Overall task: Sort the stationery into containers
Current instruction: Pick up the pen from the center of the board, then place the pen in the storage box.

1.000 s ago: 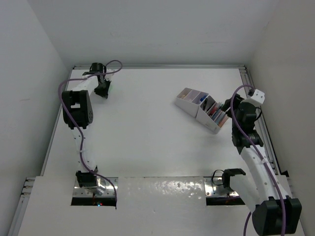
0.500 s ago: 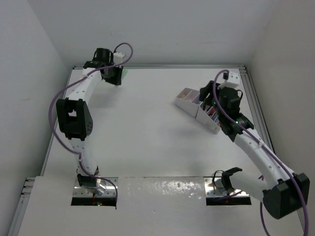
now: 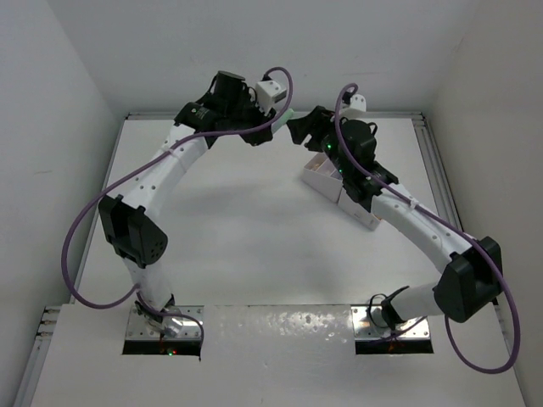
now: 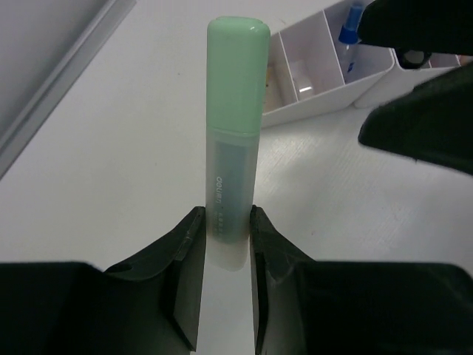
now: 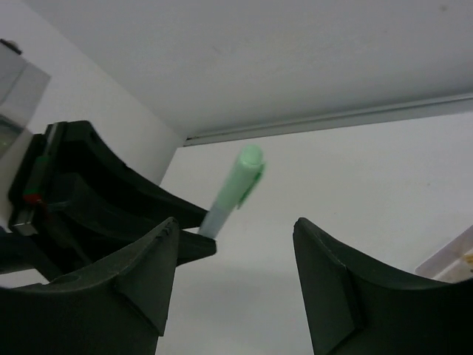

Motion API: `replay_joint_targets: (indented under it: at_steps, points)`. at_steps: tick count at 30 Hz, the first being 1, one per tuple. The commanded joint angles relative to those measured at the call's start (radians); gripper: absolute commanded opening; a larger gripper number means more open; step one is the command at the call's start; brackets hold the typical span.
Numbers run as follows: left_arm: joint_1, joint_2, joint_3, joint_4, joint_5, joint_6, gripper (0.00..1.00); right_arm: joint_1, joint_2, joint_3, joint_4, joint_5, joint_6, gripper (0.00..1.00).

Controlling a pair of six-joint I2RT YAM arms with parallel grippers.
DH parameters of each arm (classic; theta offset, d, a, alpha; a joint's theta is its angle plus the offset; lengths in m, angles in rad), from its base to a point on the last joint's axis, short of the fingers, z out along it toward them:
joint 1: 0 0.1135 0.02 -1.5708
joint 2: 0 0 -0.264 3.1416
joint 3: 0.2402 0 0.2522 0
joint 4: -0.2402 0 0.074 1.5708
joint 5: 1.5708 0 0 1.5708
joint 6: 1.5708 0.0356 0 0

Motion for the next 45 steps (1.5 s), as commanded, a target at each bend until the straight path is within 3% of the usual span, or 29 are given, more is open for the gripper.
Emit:
replay_joint_targets:
  at_steps: [1,19,22,23,25,27,29,33,38,42,45]
  points:
    - [-0.019,-0.005,0.004,-0.003,-0.011,0.011,0.00,0.031,0.003,0.008,0.128,-0.024,0.048,0.62]
    - [-0.056,-0.017,-0.019,0.003,0.029,0.003,0.00,0.059,0.136,0.005,0.208,0.146,0.097,0.57]
    - [-0.062,-0.014,-0.020,0.005,0.029,0.005,0.00,0.062,0.156,0.010,0.225,0.137,0.100,0.25]
    - [-0.064,-0.013,-0.023,0.005,0.029,0.005,0.00,0.062,0.157,0.011,0.219,0.136,0.100,0.03]
    - [-0.064,-0.011,-0.025,0.008,0.026,0.005,0.00,0.065,0.147,0.014,0.188,0.137,0.094,0.00]
    - [-0.062,-0.014,-0.023,0.010,-0.003,0.002,0.45,0.059,0.121,-0.009,0.183,0.143,0.078,0.00]
    - [-0.051,-0.019,-0.023,0.011,-0.037,-0.012,0.99,0.042,0.054,-0.076,0.191,0.168,0.048,0.00]
    - [0.033,-0.039,-0.025,0.008,-0.020,-0.037,1.00,-0.073,-0.118,-0.197,0.115,0.174,-0.011,0.00]
    - [0.128,-0.053,-0.042,0.003,-0.043,-0.046,1.00,-0.195,-0.382,-0.343,-0.062,0.324,-0.141,0.00]
    - [0.200,-0.050,-0.065,0.002,-0.112,-0.058,1.00,-0.289,-0.488,-0.461,-0.182,0.485,-0.202,0.00]
    - [0.223,-0.048,-0.075,0.006,-0.146,-0.060,1.00,-0.340,-0.499,-0.526,-0.215,0.495,-0.190,0.00]
